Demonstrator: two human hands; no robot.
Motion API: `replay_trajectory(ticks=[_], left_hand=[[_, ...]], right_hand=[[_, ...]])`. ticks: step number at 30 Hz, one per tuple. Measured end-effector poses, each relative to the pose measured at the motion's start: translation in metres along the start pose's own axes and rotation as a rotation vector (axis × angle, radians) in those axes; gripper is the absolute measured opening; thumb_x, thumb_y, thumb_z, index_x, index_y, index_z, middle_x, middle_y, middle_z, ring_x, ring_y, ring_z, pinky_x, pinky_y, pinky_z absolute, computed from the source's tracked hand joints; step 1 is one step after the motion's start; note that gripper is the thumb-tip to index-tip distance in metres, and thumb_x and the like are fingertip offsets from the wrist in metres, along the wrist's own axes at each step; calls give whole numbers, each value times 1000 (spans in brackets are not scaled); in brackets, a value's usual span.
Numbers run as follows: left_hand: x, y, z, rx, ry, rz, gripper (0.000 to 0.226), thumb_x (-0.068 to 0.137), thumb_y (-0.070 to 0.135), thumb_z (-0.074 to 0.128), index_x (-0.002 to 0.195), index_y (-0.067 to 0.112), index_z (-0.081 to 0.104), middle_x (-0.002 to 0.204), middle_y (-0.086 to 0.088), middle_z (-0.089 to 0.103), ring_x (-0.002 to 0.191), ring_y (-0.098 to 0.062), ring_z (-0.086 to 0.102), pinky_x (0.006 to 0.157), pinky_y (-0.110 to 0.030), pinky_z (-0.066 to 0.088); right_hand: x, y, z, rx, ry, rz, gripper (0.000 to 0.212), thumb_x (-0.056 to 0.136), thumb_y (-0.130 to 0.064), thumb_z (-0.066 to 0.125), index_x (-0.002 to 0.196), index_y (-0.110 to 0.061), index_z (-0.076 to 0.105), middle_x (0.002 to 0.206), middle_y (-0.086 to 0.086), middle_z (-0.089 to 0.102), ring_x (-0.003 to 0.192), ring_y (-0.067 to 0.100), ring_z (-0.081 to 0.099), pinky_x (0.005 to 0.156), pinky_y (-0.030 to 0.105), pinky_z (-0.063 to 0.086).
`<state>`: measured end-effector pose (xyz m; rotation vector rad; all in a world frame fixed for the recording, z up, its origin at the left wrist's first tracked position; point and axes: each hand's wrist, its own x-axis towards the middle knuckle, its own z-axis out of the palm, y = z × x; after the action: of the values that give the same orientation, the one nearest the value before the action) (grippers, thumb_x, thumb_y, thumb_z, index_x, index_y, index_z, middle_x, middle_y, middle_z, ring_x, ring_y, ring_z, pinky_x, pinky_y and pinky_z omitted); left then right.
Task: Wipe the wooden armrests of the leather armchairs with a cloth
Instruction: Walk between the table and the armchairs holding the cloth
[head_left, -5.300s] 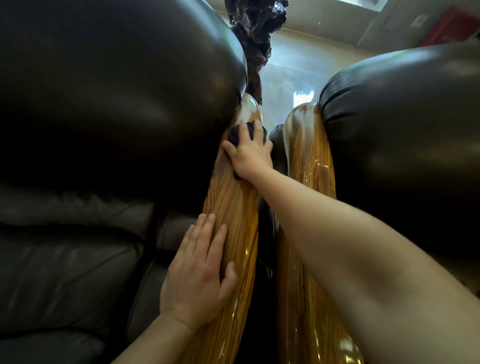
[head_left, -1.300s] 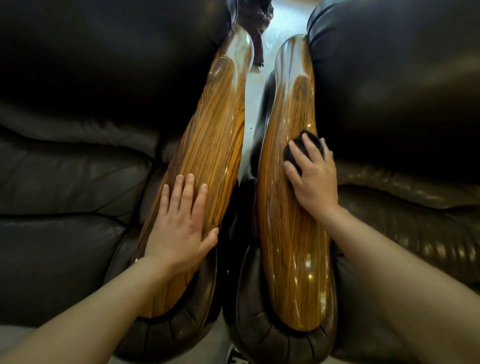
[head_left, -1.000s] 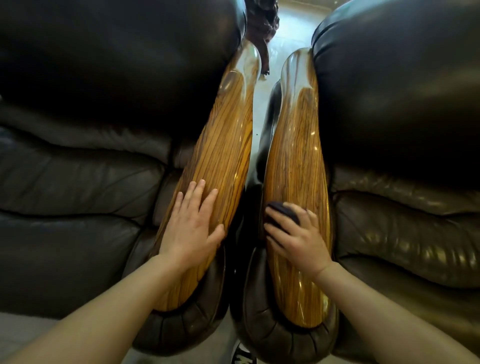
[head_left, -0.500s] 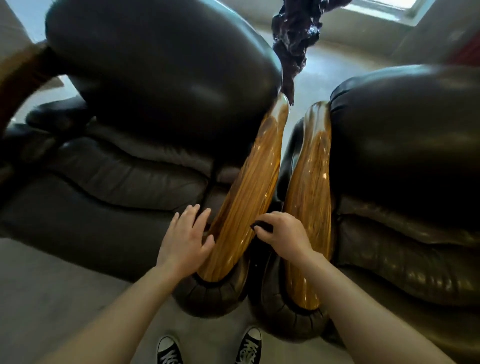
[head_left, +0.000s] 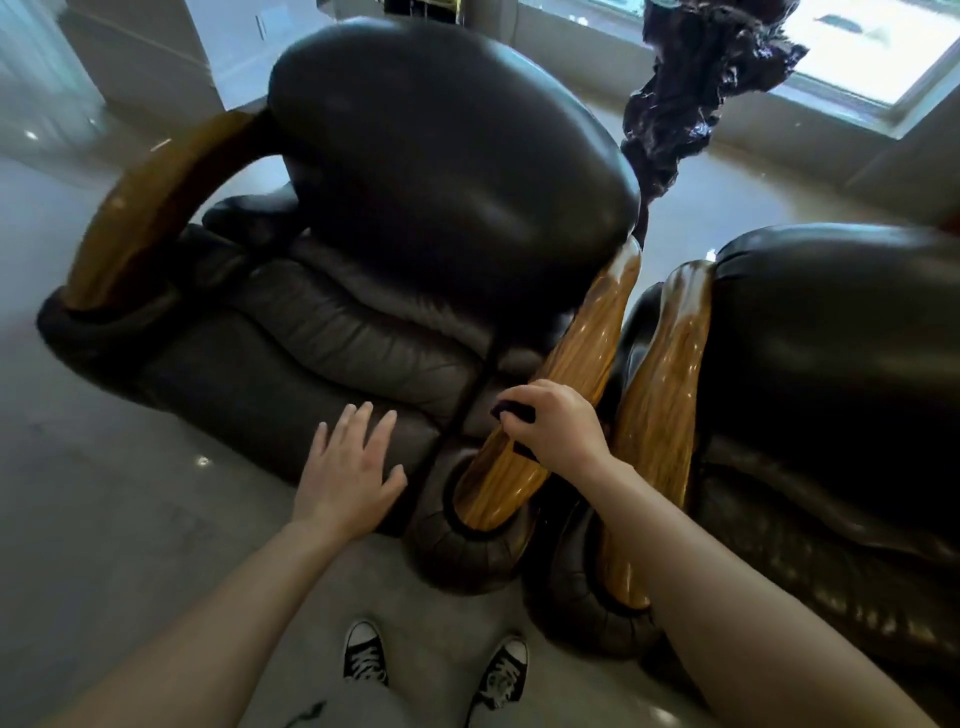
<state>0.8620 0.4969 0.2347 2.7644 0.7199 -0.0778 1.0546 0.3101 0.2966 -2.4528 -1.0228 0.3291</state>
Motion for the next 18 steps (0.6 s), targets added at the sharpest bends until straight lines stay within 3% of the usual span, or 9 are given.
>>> replay_trajectory(ticks=[7,13,18], left_hand=[[-27,-37,-29,-12,54,-111,72,87,50,45,151,22,31,158,-13,33,149,-30,22,118,-54,20],[-52,-62,-51,-3,59,-189,73,89,53,39,155,26,19,164,-9,19,152,-26,8,122,-52,10],[-61,-54,-70,12,113,-226,74,92,52,40,156,26,15,165,-9,15,153,-26,3,122,-52,8]], right_hand=[[2,-63,5,-15,8,-75,29,94,-43,61,121,-38,69,114,-14,67,105,10,58,81,23,40],[6,-104,2,-6,19,-113,30,94,-44,60,122,-39,69,115,-16,67,103,10,57,80,24,39],[13,-118,-1,1,16,-188,30,93,-44,61,122,-40,68,116,-17,67,102,8,55,76,17,34]])
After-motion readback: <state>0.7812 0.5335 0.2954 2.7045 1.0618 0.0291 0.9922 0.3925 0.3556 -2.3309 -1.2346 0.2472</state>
